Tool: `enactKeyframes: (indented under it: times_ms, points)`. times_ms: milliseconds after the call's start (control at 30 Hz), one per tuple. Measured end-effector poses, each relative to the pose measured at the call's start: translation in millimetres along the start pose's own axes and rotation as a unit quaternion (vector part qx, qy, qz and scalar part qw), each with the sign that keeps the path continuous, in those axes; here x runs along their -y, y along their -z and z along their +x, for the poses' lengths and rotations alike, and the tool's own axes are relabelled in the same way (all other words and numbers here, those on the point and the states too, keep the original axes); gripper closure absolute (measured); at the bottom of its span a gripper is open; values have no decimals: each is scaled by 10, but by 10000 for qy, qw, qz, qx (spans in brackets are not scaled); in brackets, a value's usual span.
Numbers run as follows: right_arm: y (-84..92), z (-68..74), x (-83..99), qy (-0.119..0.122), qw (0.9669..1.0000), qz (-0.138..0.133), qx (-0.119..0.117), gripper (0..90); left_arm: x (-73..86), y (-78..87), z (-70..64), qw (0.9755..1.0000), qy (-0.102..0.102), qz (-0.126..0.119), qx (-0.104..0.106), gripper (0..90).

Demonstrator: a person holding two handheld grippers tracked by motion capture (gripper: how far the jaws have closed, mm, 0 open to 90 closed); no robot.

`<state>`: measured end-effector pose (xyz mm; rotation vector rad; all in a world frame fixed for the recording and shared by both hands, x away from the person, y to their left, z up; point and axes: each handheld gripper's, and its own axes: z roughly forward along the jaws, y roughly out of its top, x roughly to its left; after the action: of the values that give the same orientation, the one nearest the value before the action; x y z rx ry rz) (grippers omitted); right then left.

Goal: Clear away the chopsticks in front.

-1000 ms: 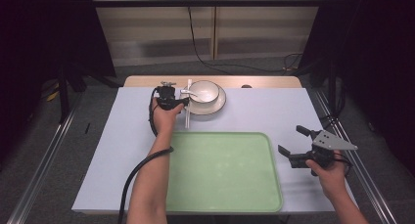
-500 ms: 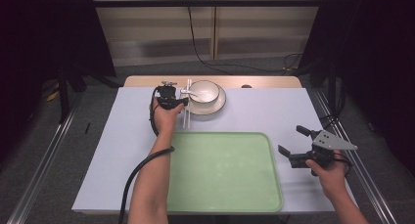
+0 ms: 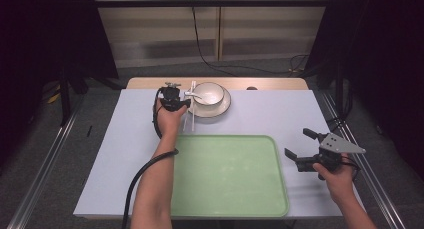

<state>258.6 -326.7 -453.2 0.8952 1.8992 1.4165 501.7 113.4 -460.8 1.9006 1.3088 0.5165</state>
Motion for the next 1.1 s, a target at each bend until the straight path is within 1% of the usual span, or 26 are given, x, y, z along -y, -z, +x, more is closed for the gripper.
enactKeyframes:
  times_ms: [67,100,167,200,267,300,467,500,567,667,700,767,800,833,867,933,967,1033,1067,1100]
  points:
    - [-2,-3,1,20,10000,-3,2,18,-3,8,0,10000,-25,-18,-2,540]
    - [-2,-2,1,16,10000,12,23,19,-5,14,-1,10000,-29,-17,2,556]
    - [-3,-3,1,19,10000,4,9,19,-7,7,-16,9999,47,-89,-1,557]
    - [-1,-2,1,15,10000,8,21,19,-11,12,-12,10000,-3,-77,29,559]
    - [-2,-3,1,20,10000,8,8,19,-16,14,-21,9999,40,-111,45,570]
    - [-1,-4,1,19,10000,13,10,19,-17,12,-28,9999,36,-82,81,580]
    - [-3,-3,1,17,10000,20,22,19,-12,2,-28,10000,-32,-6,81,599]
    - [-2,-3,1,18,10000,20,22,19,-10,-10,-40,9999,31,-51,102,603]
    - [-4,-3,3,1,10000,16,13,19,-9,-16,-40,9999,30,11,108,626]
    - [-5,-3,5,11,10000,19,7,20,-11,-31,-42,9999,83,16,134,640]
    - [-3,-2,4,-2,10000,25,1,20,-11,-41,-52,9998,146,-9,128,650]
    - [-3,-1,4,-7,10000,26,2,19,-17,-43,-44,9998,159,11,133,663]
    - [-2,-3,5,10,10000,20,15,20,-24,-47,-46,9996,240,15,116,688]
    - [-2,-3,5,10,10000,20,15,20,-28,-45,-43,9996,243,52,119,688]
    - [-2,-3,5,10,10000,20,14,20,-33,-54,-51,9994,325,37,134,695]
    - [-1,-5,6,10,10000,25,13,20,-36,-61,-59,9993,329,69,132,709]
    - [0,-4,7,-8,10000,25,41,20,-36,-75,-74,9989,439,33,150,713]
    - [2,-5,7,-13,10000,39,31,20,-35,-85,-86,9985,515,81,144,731]
    - [3,-6,7,-13,10000,40,36,20,-36,-93,-97,9981,593,59,137,737]
    - [2,-7,8,-4,10000,39,31,20,-39,-98,-99,9981,584,136,167,755]
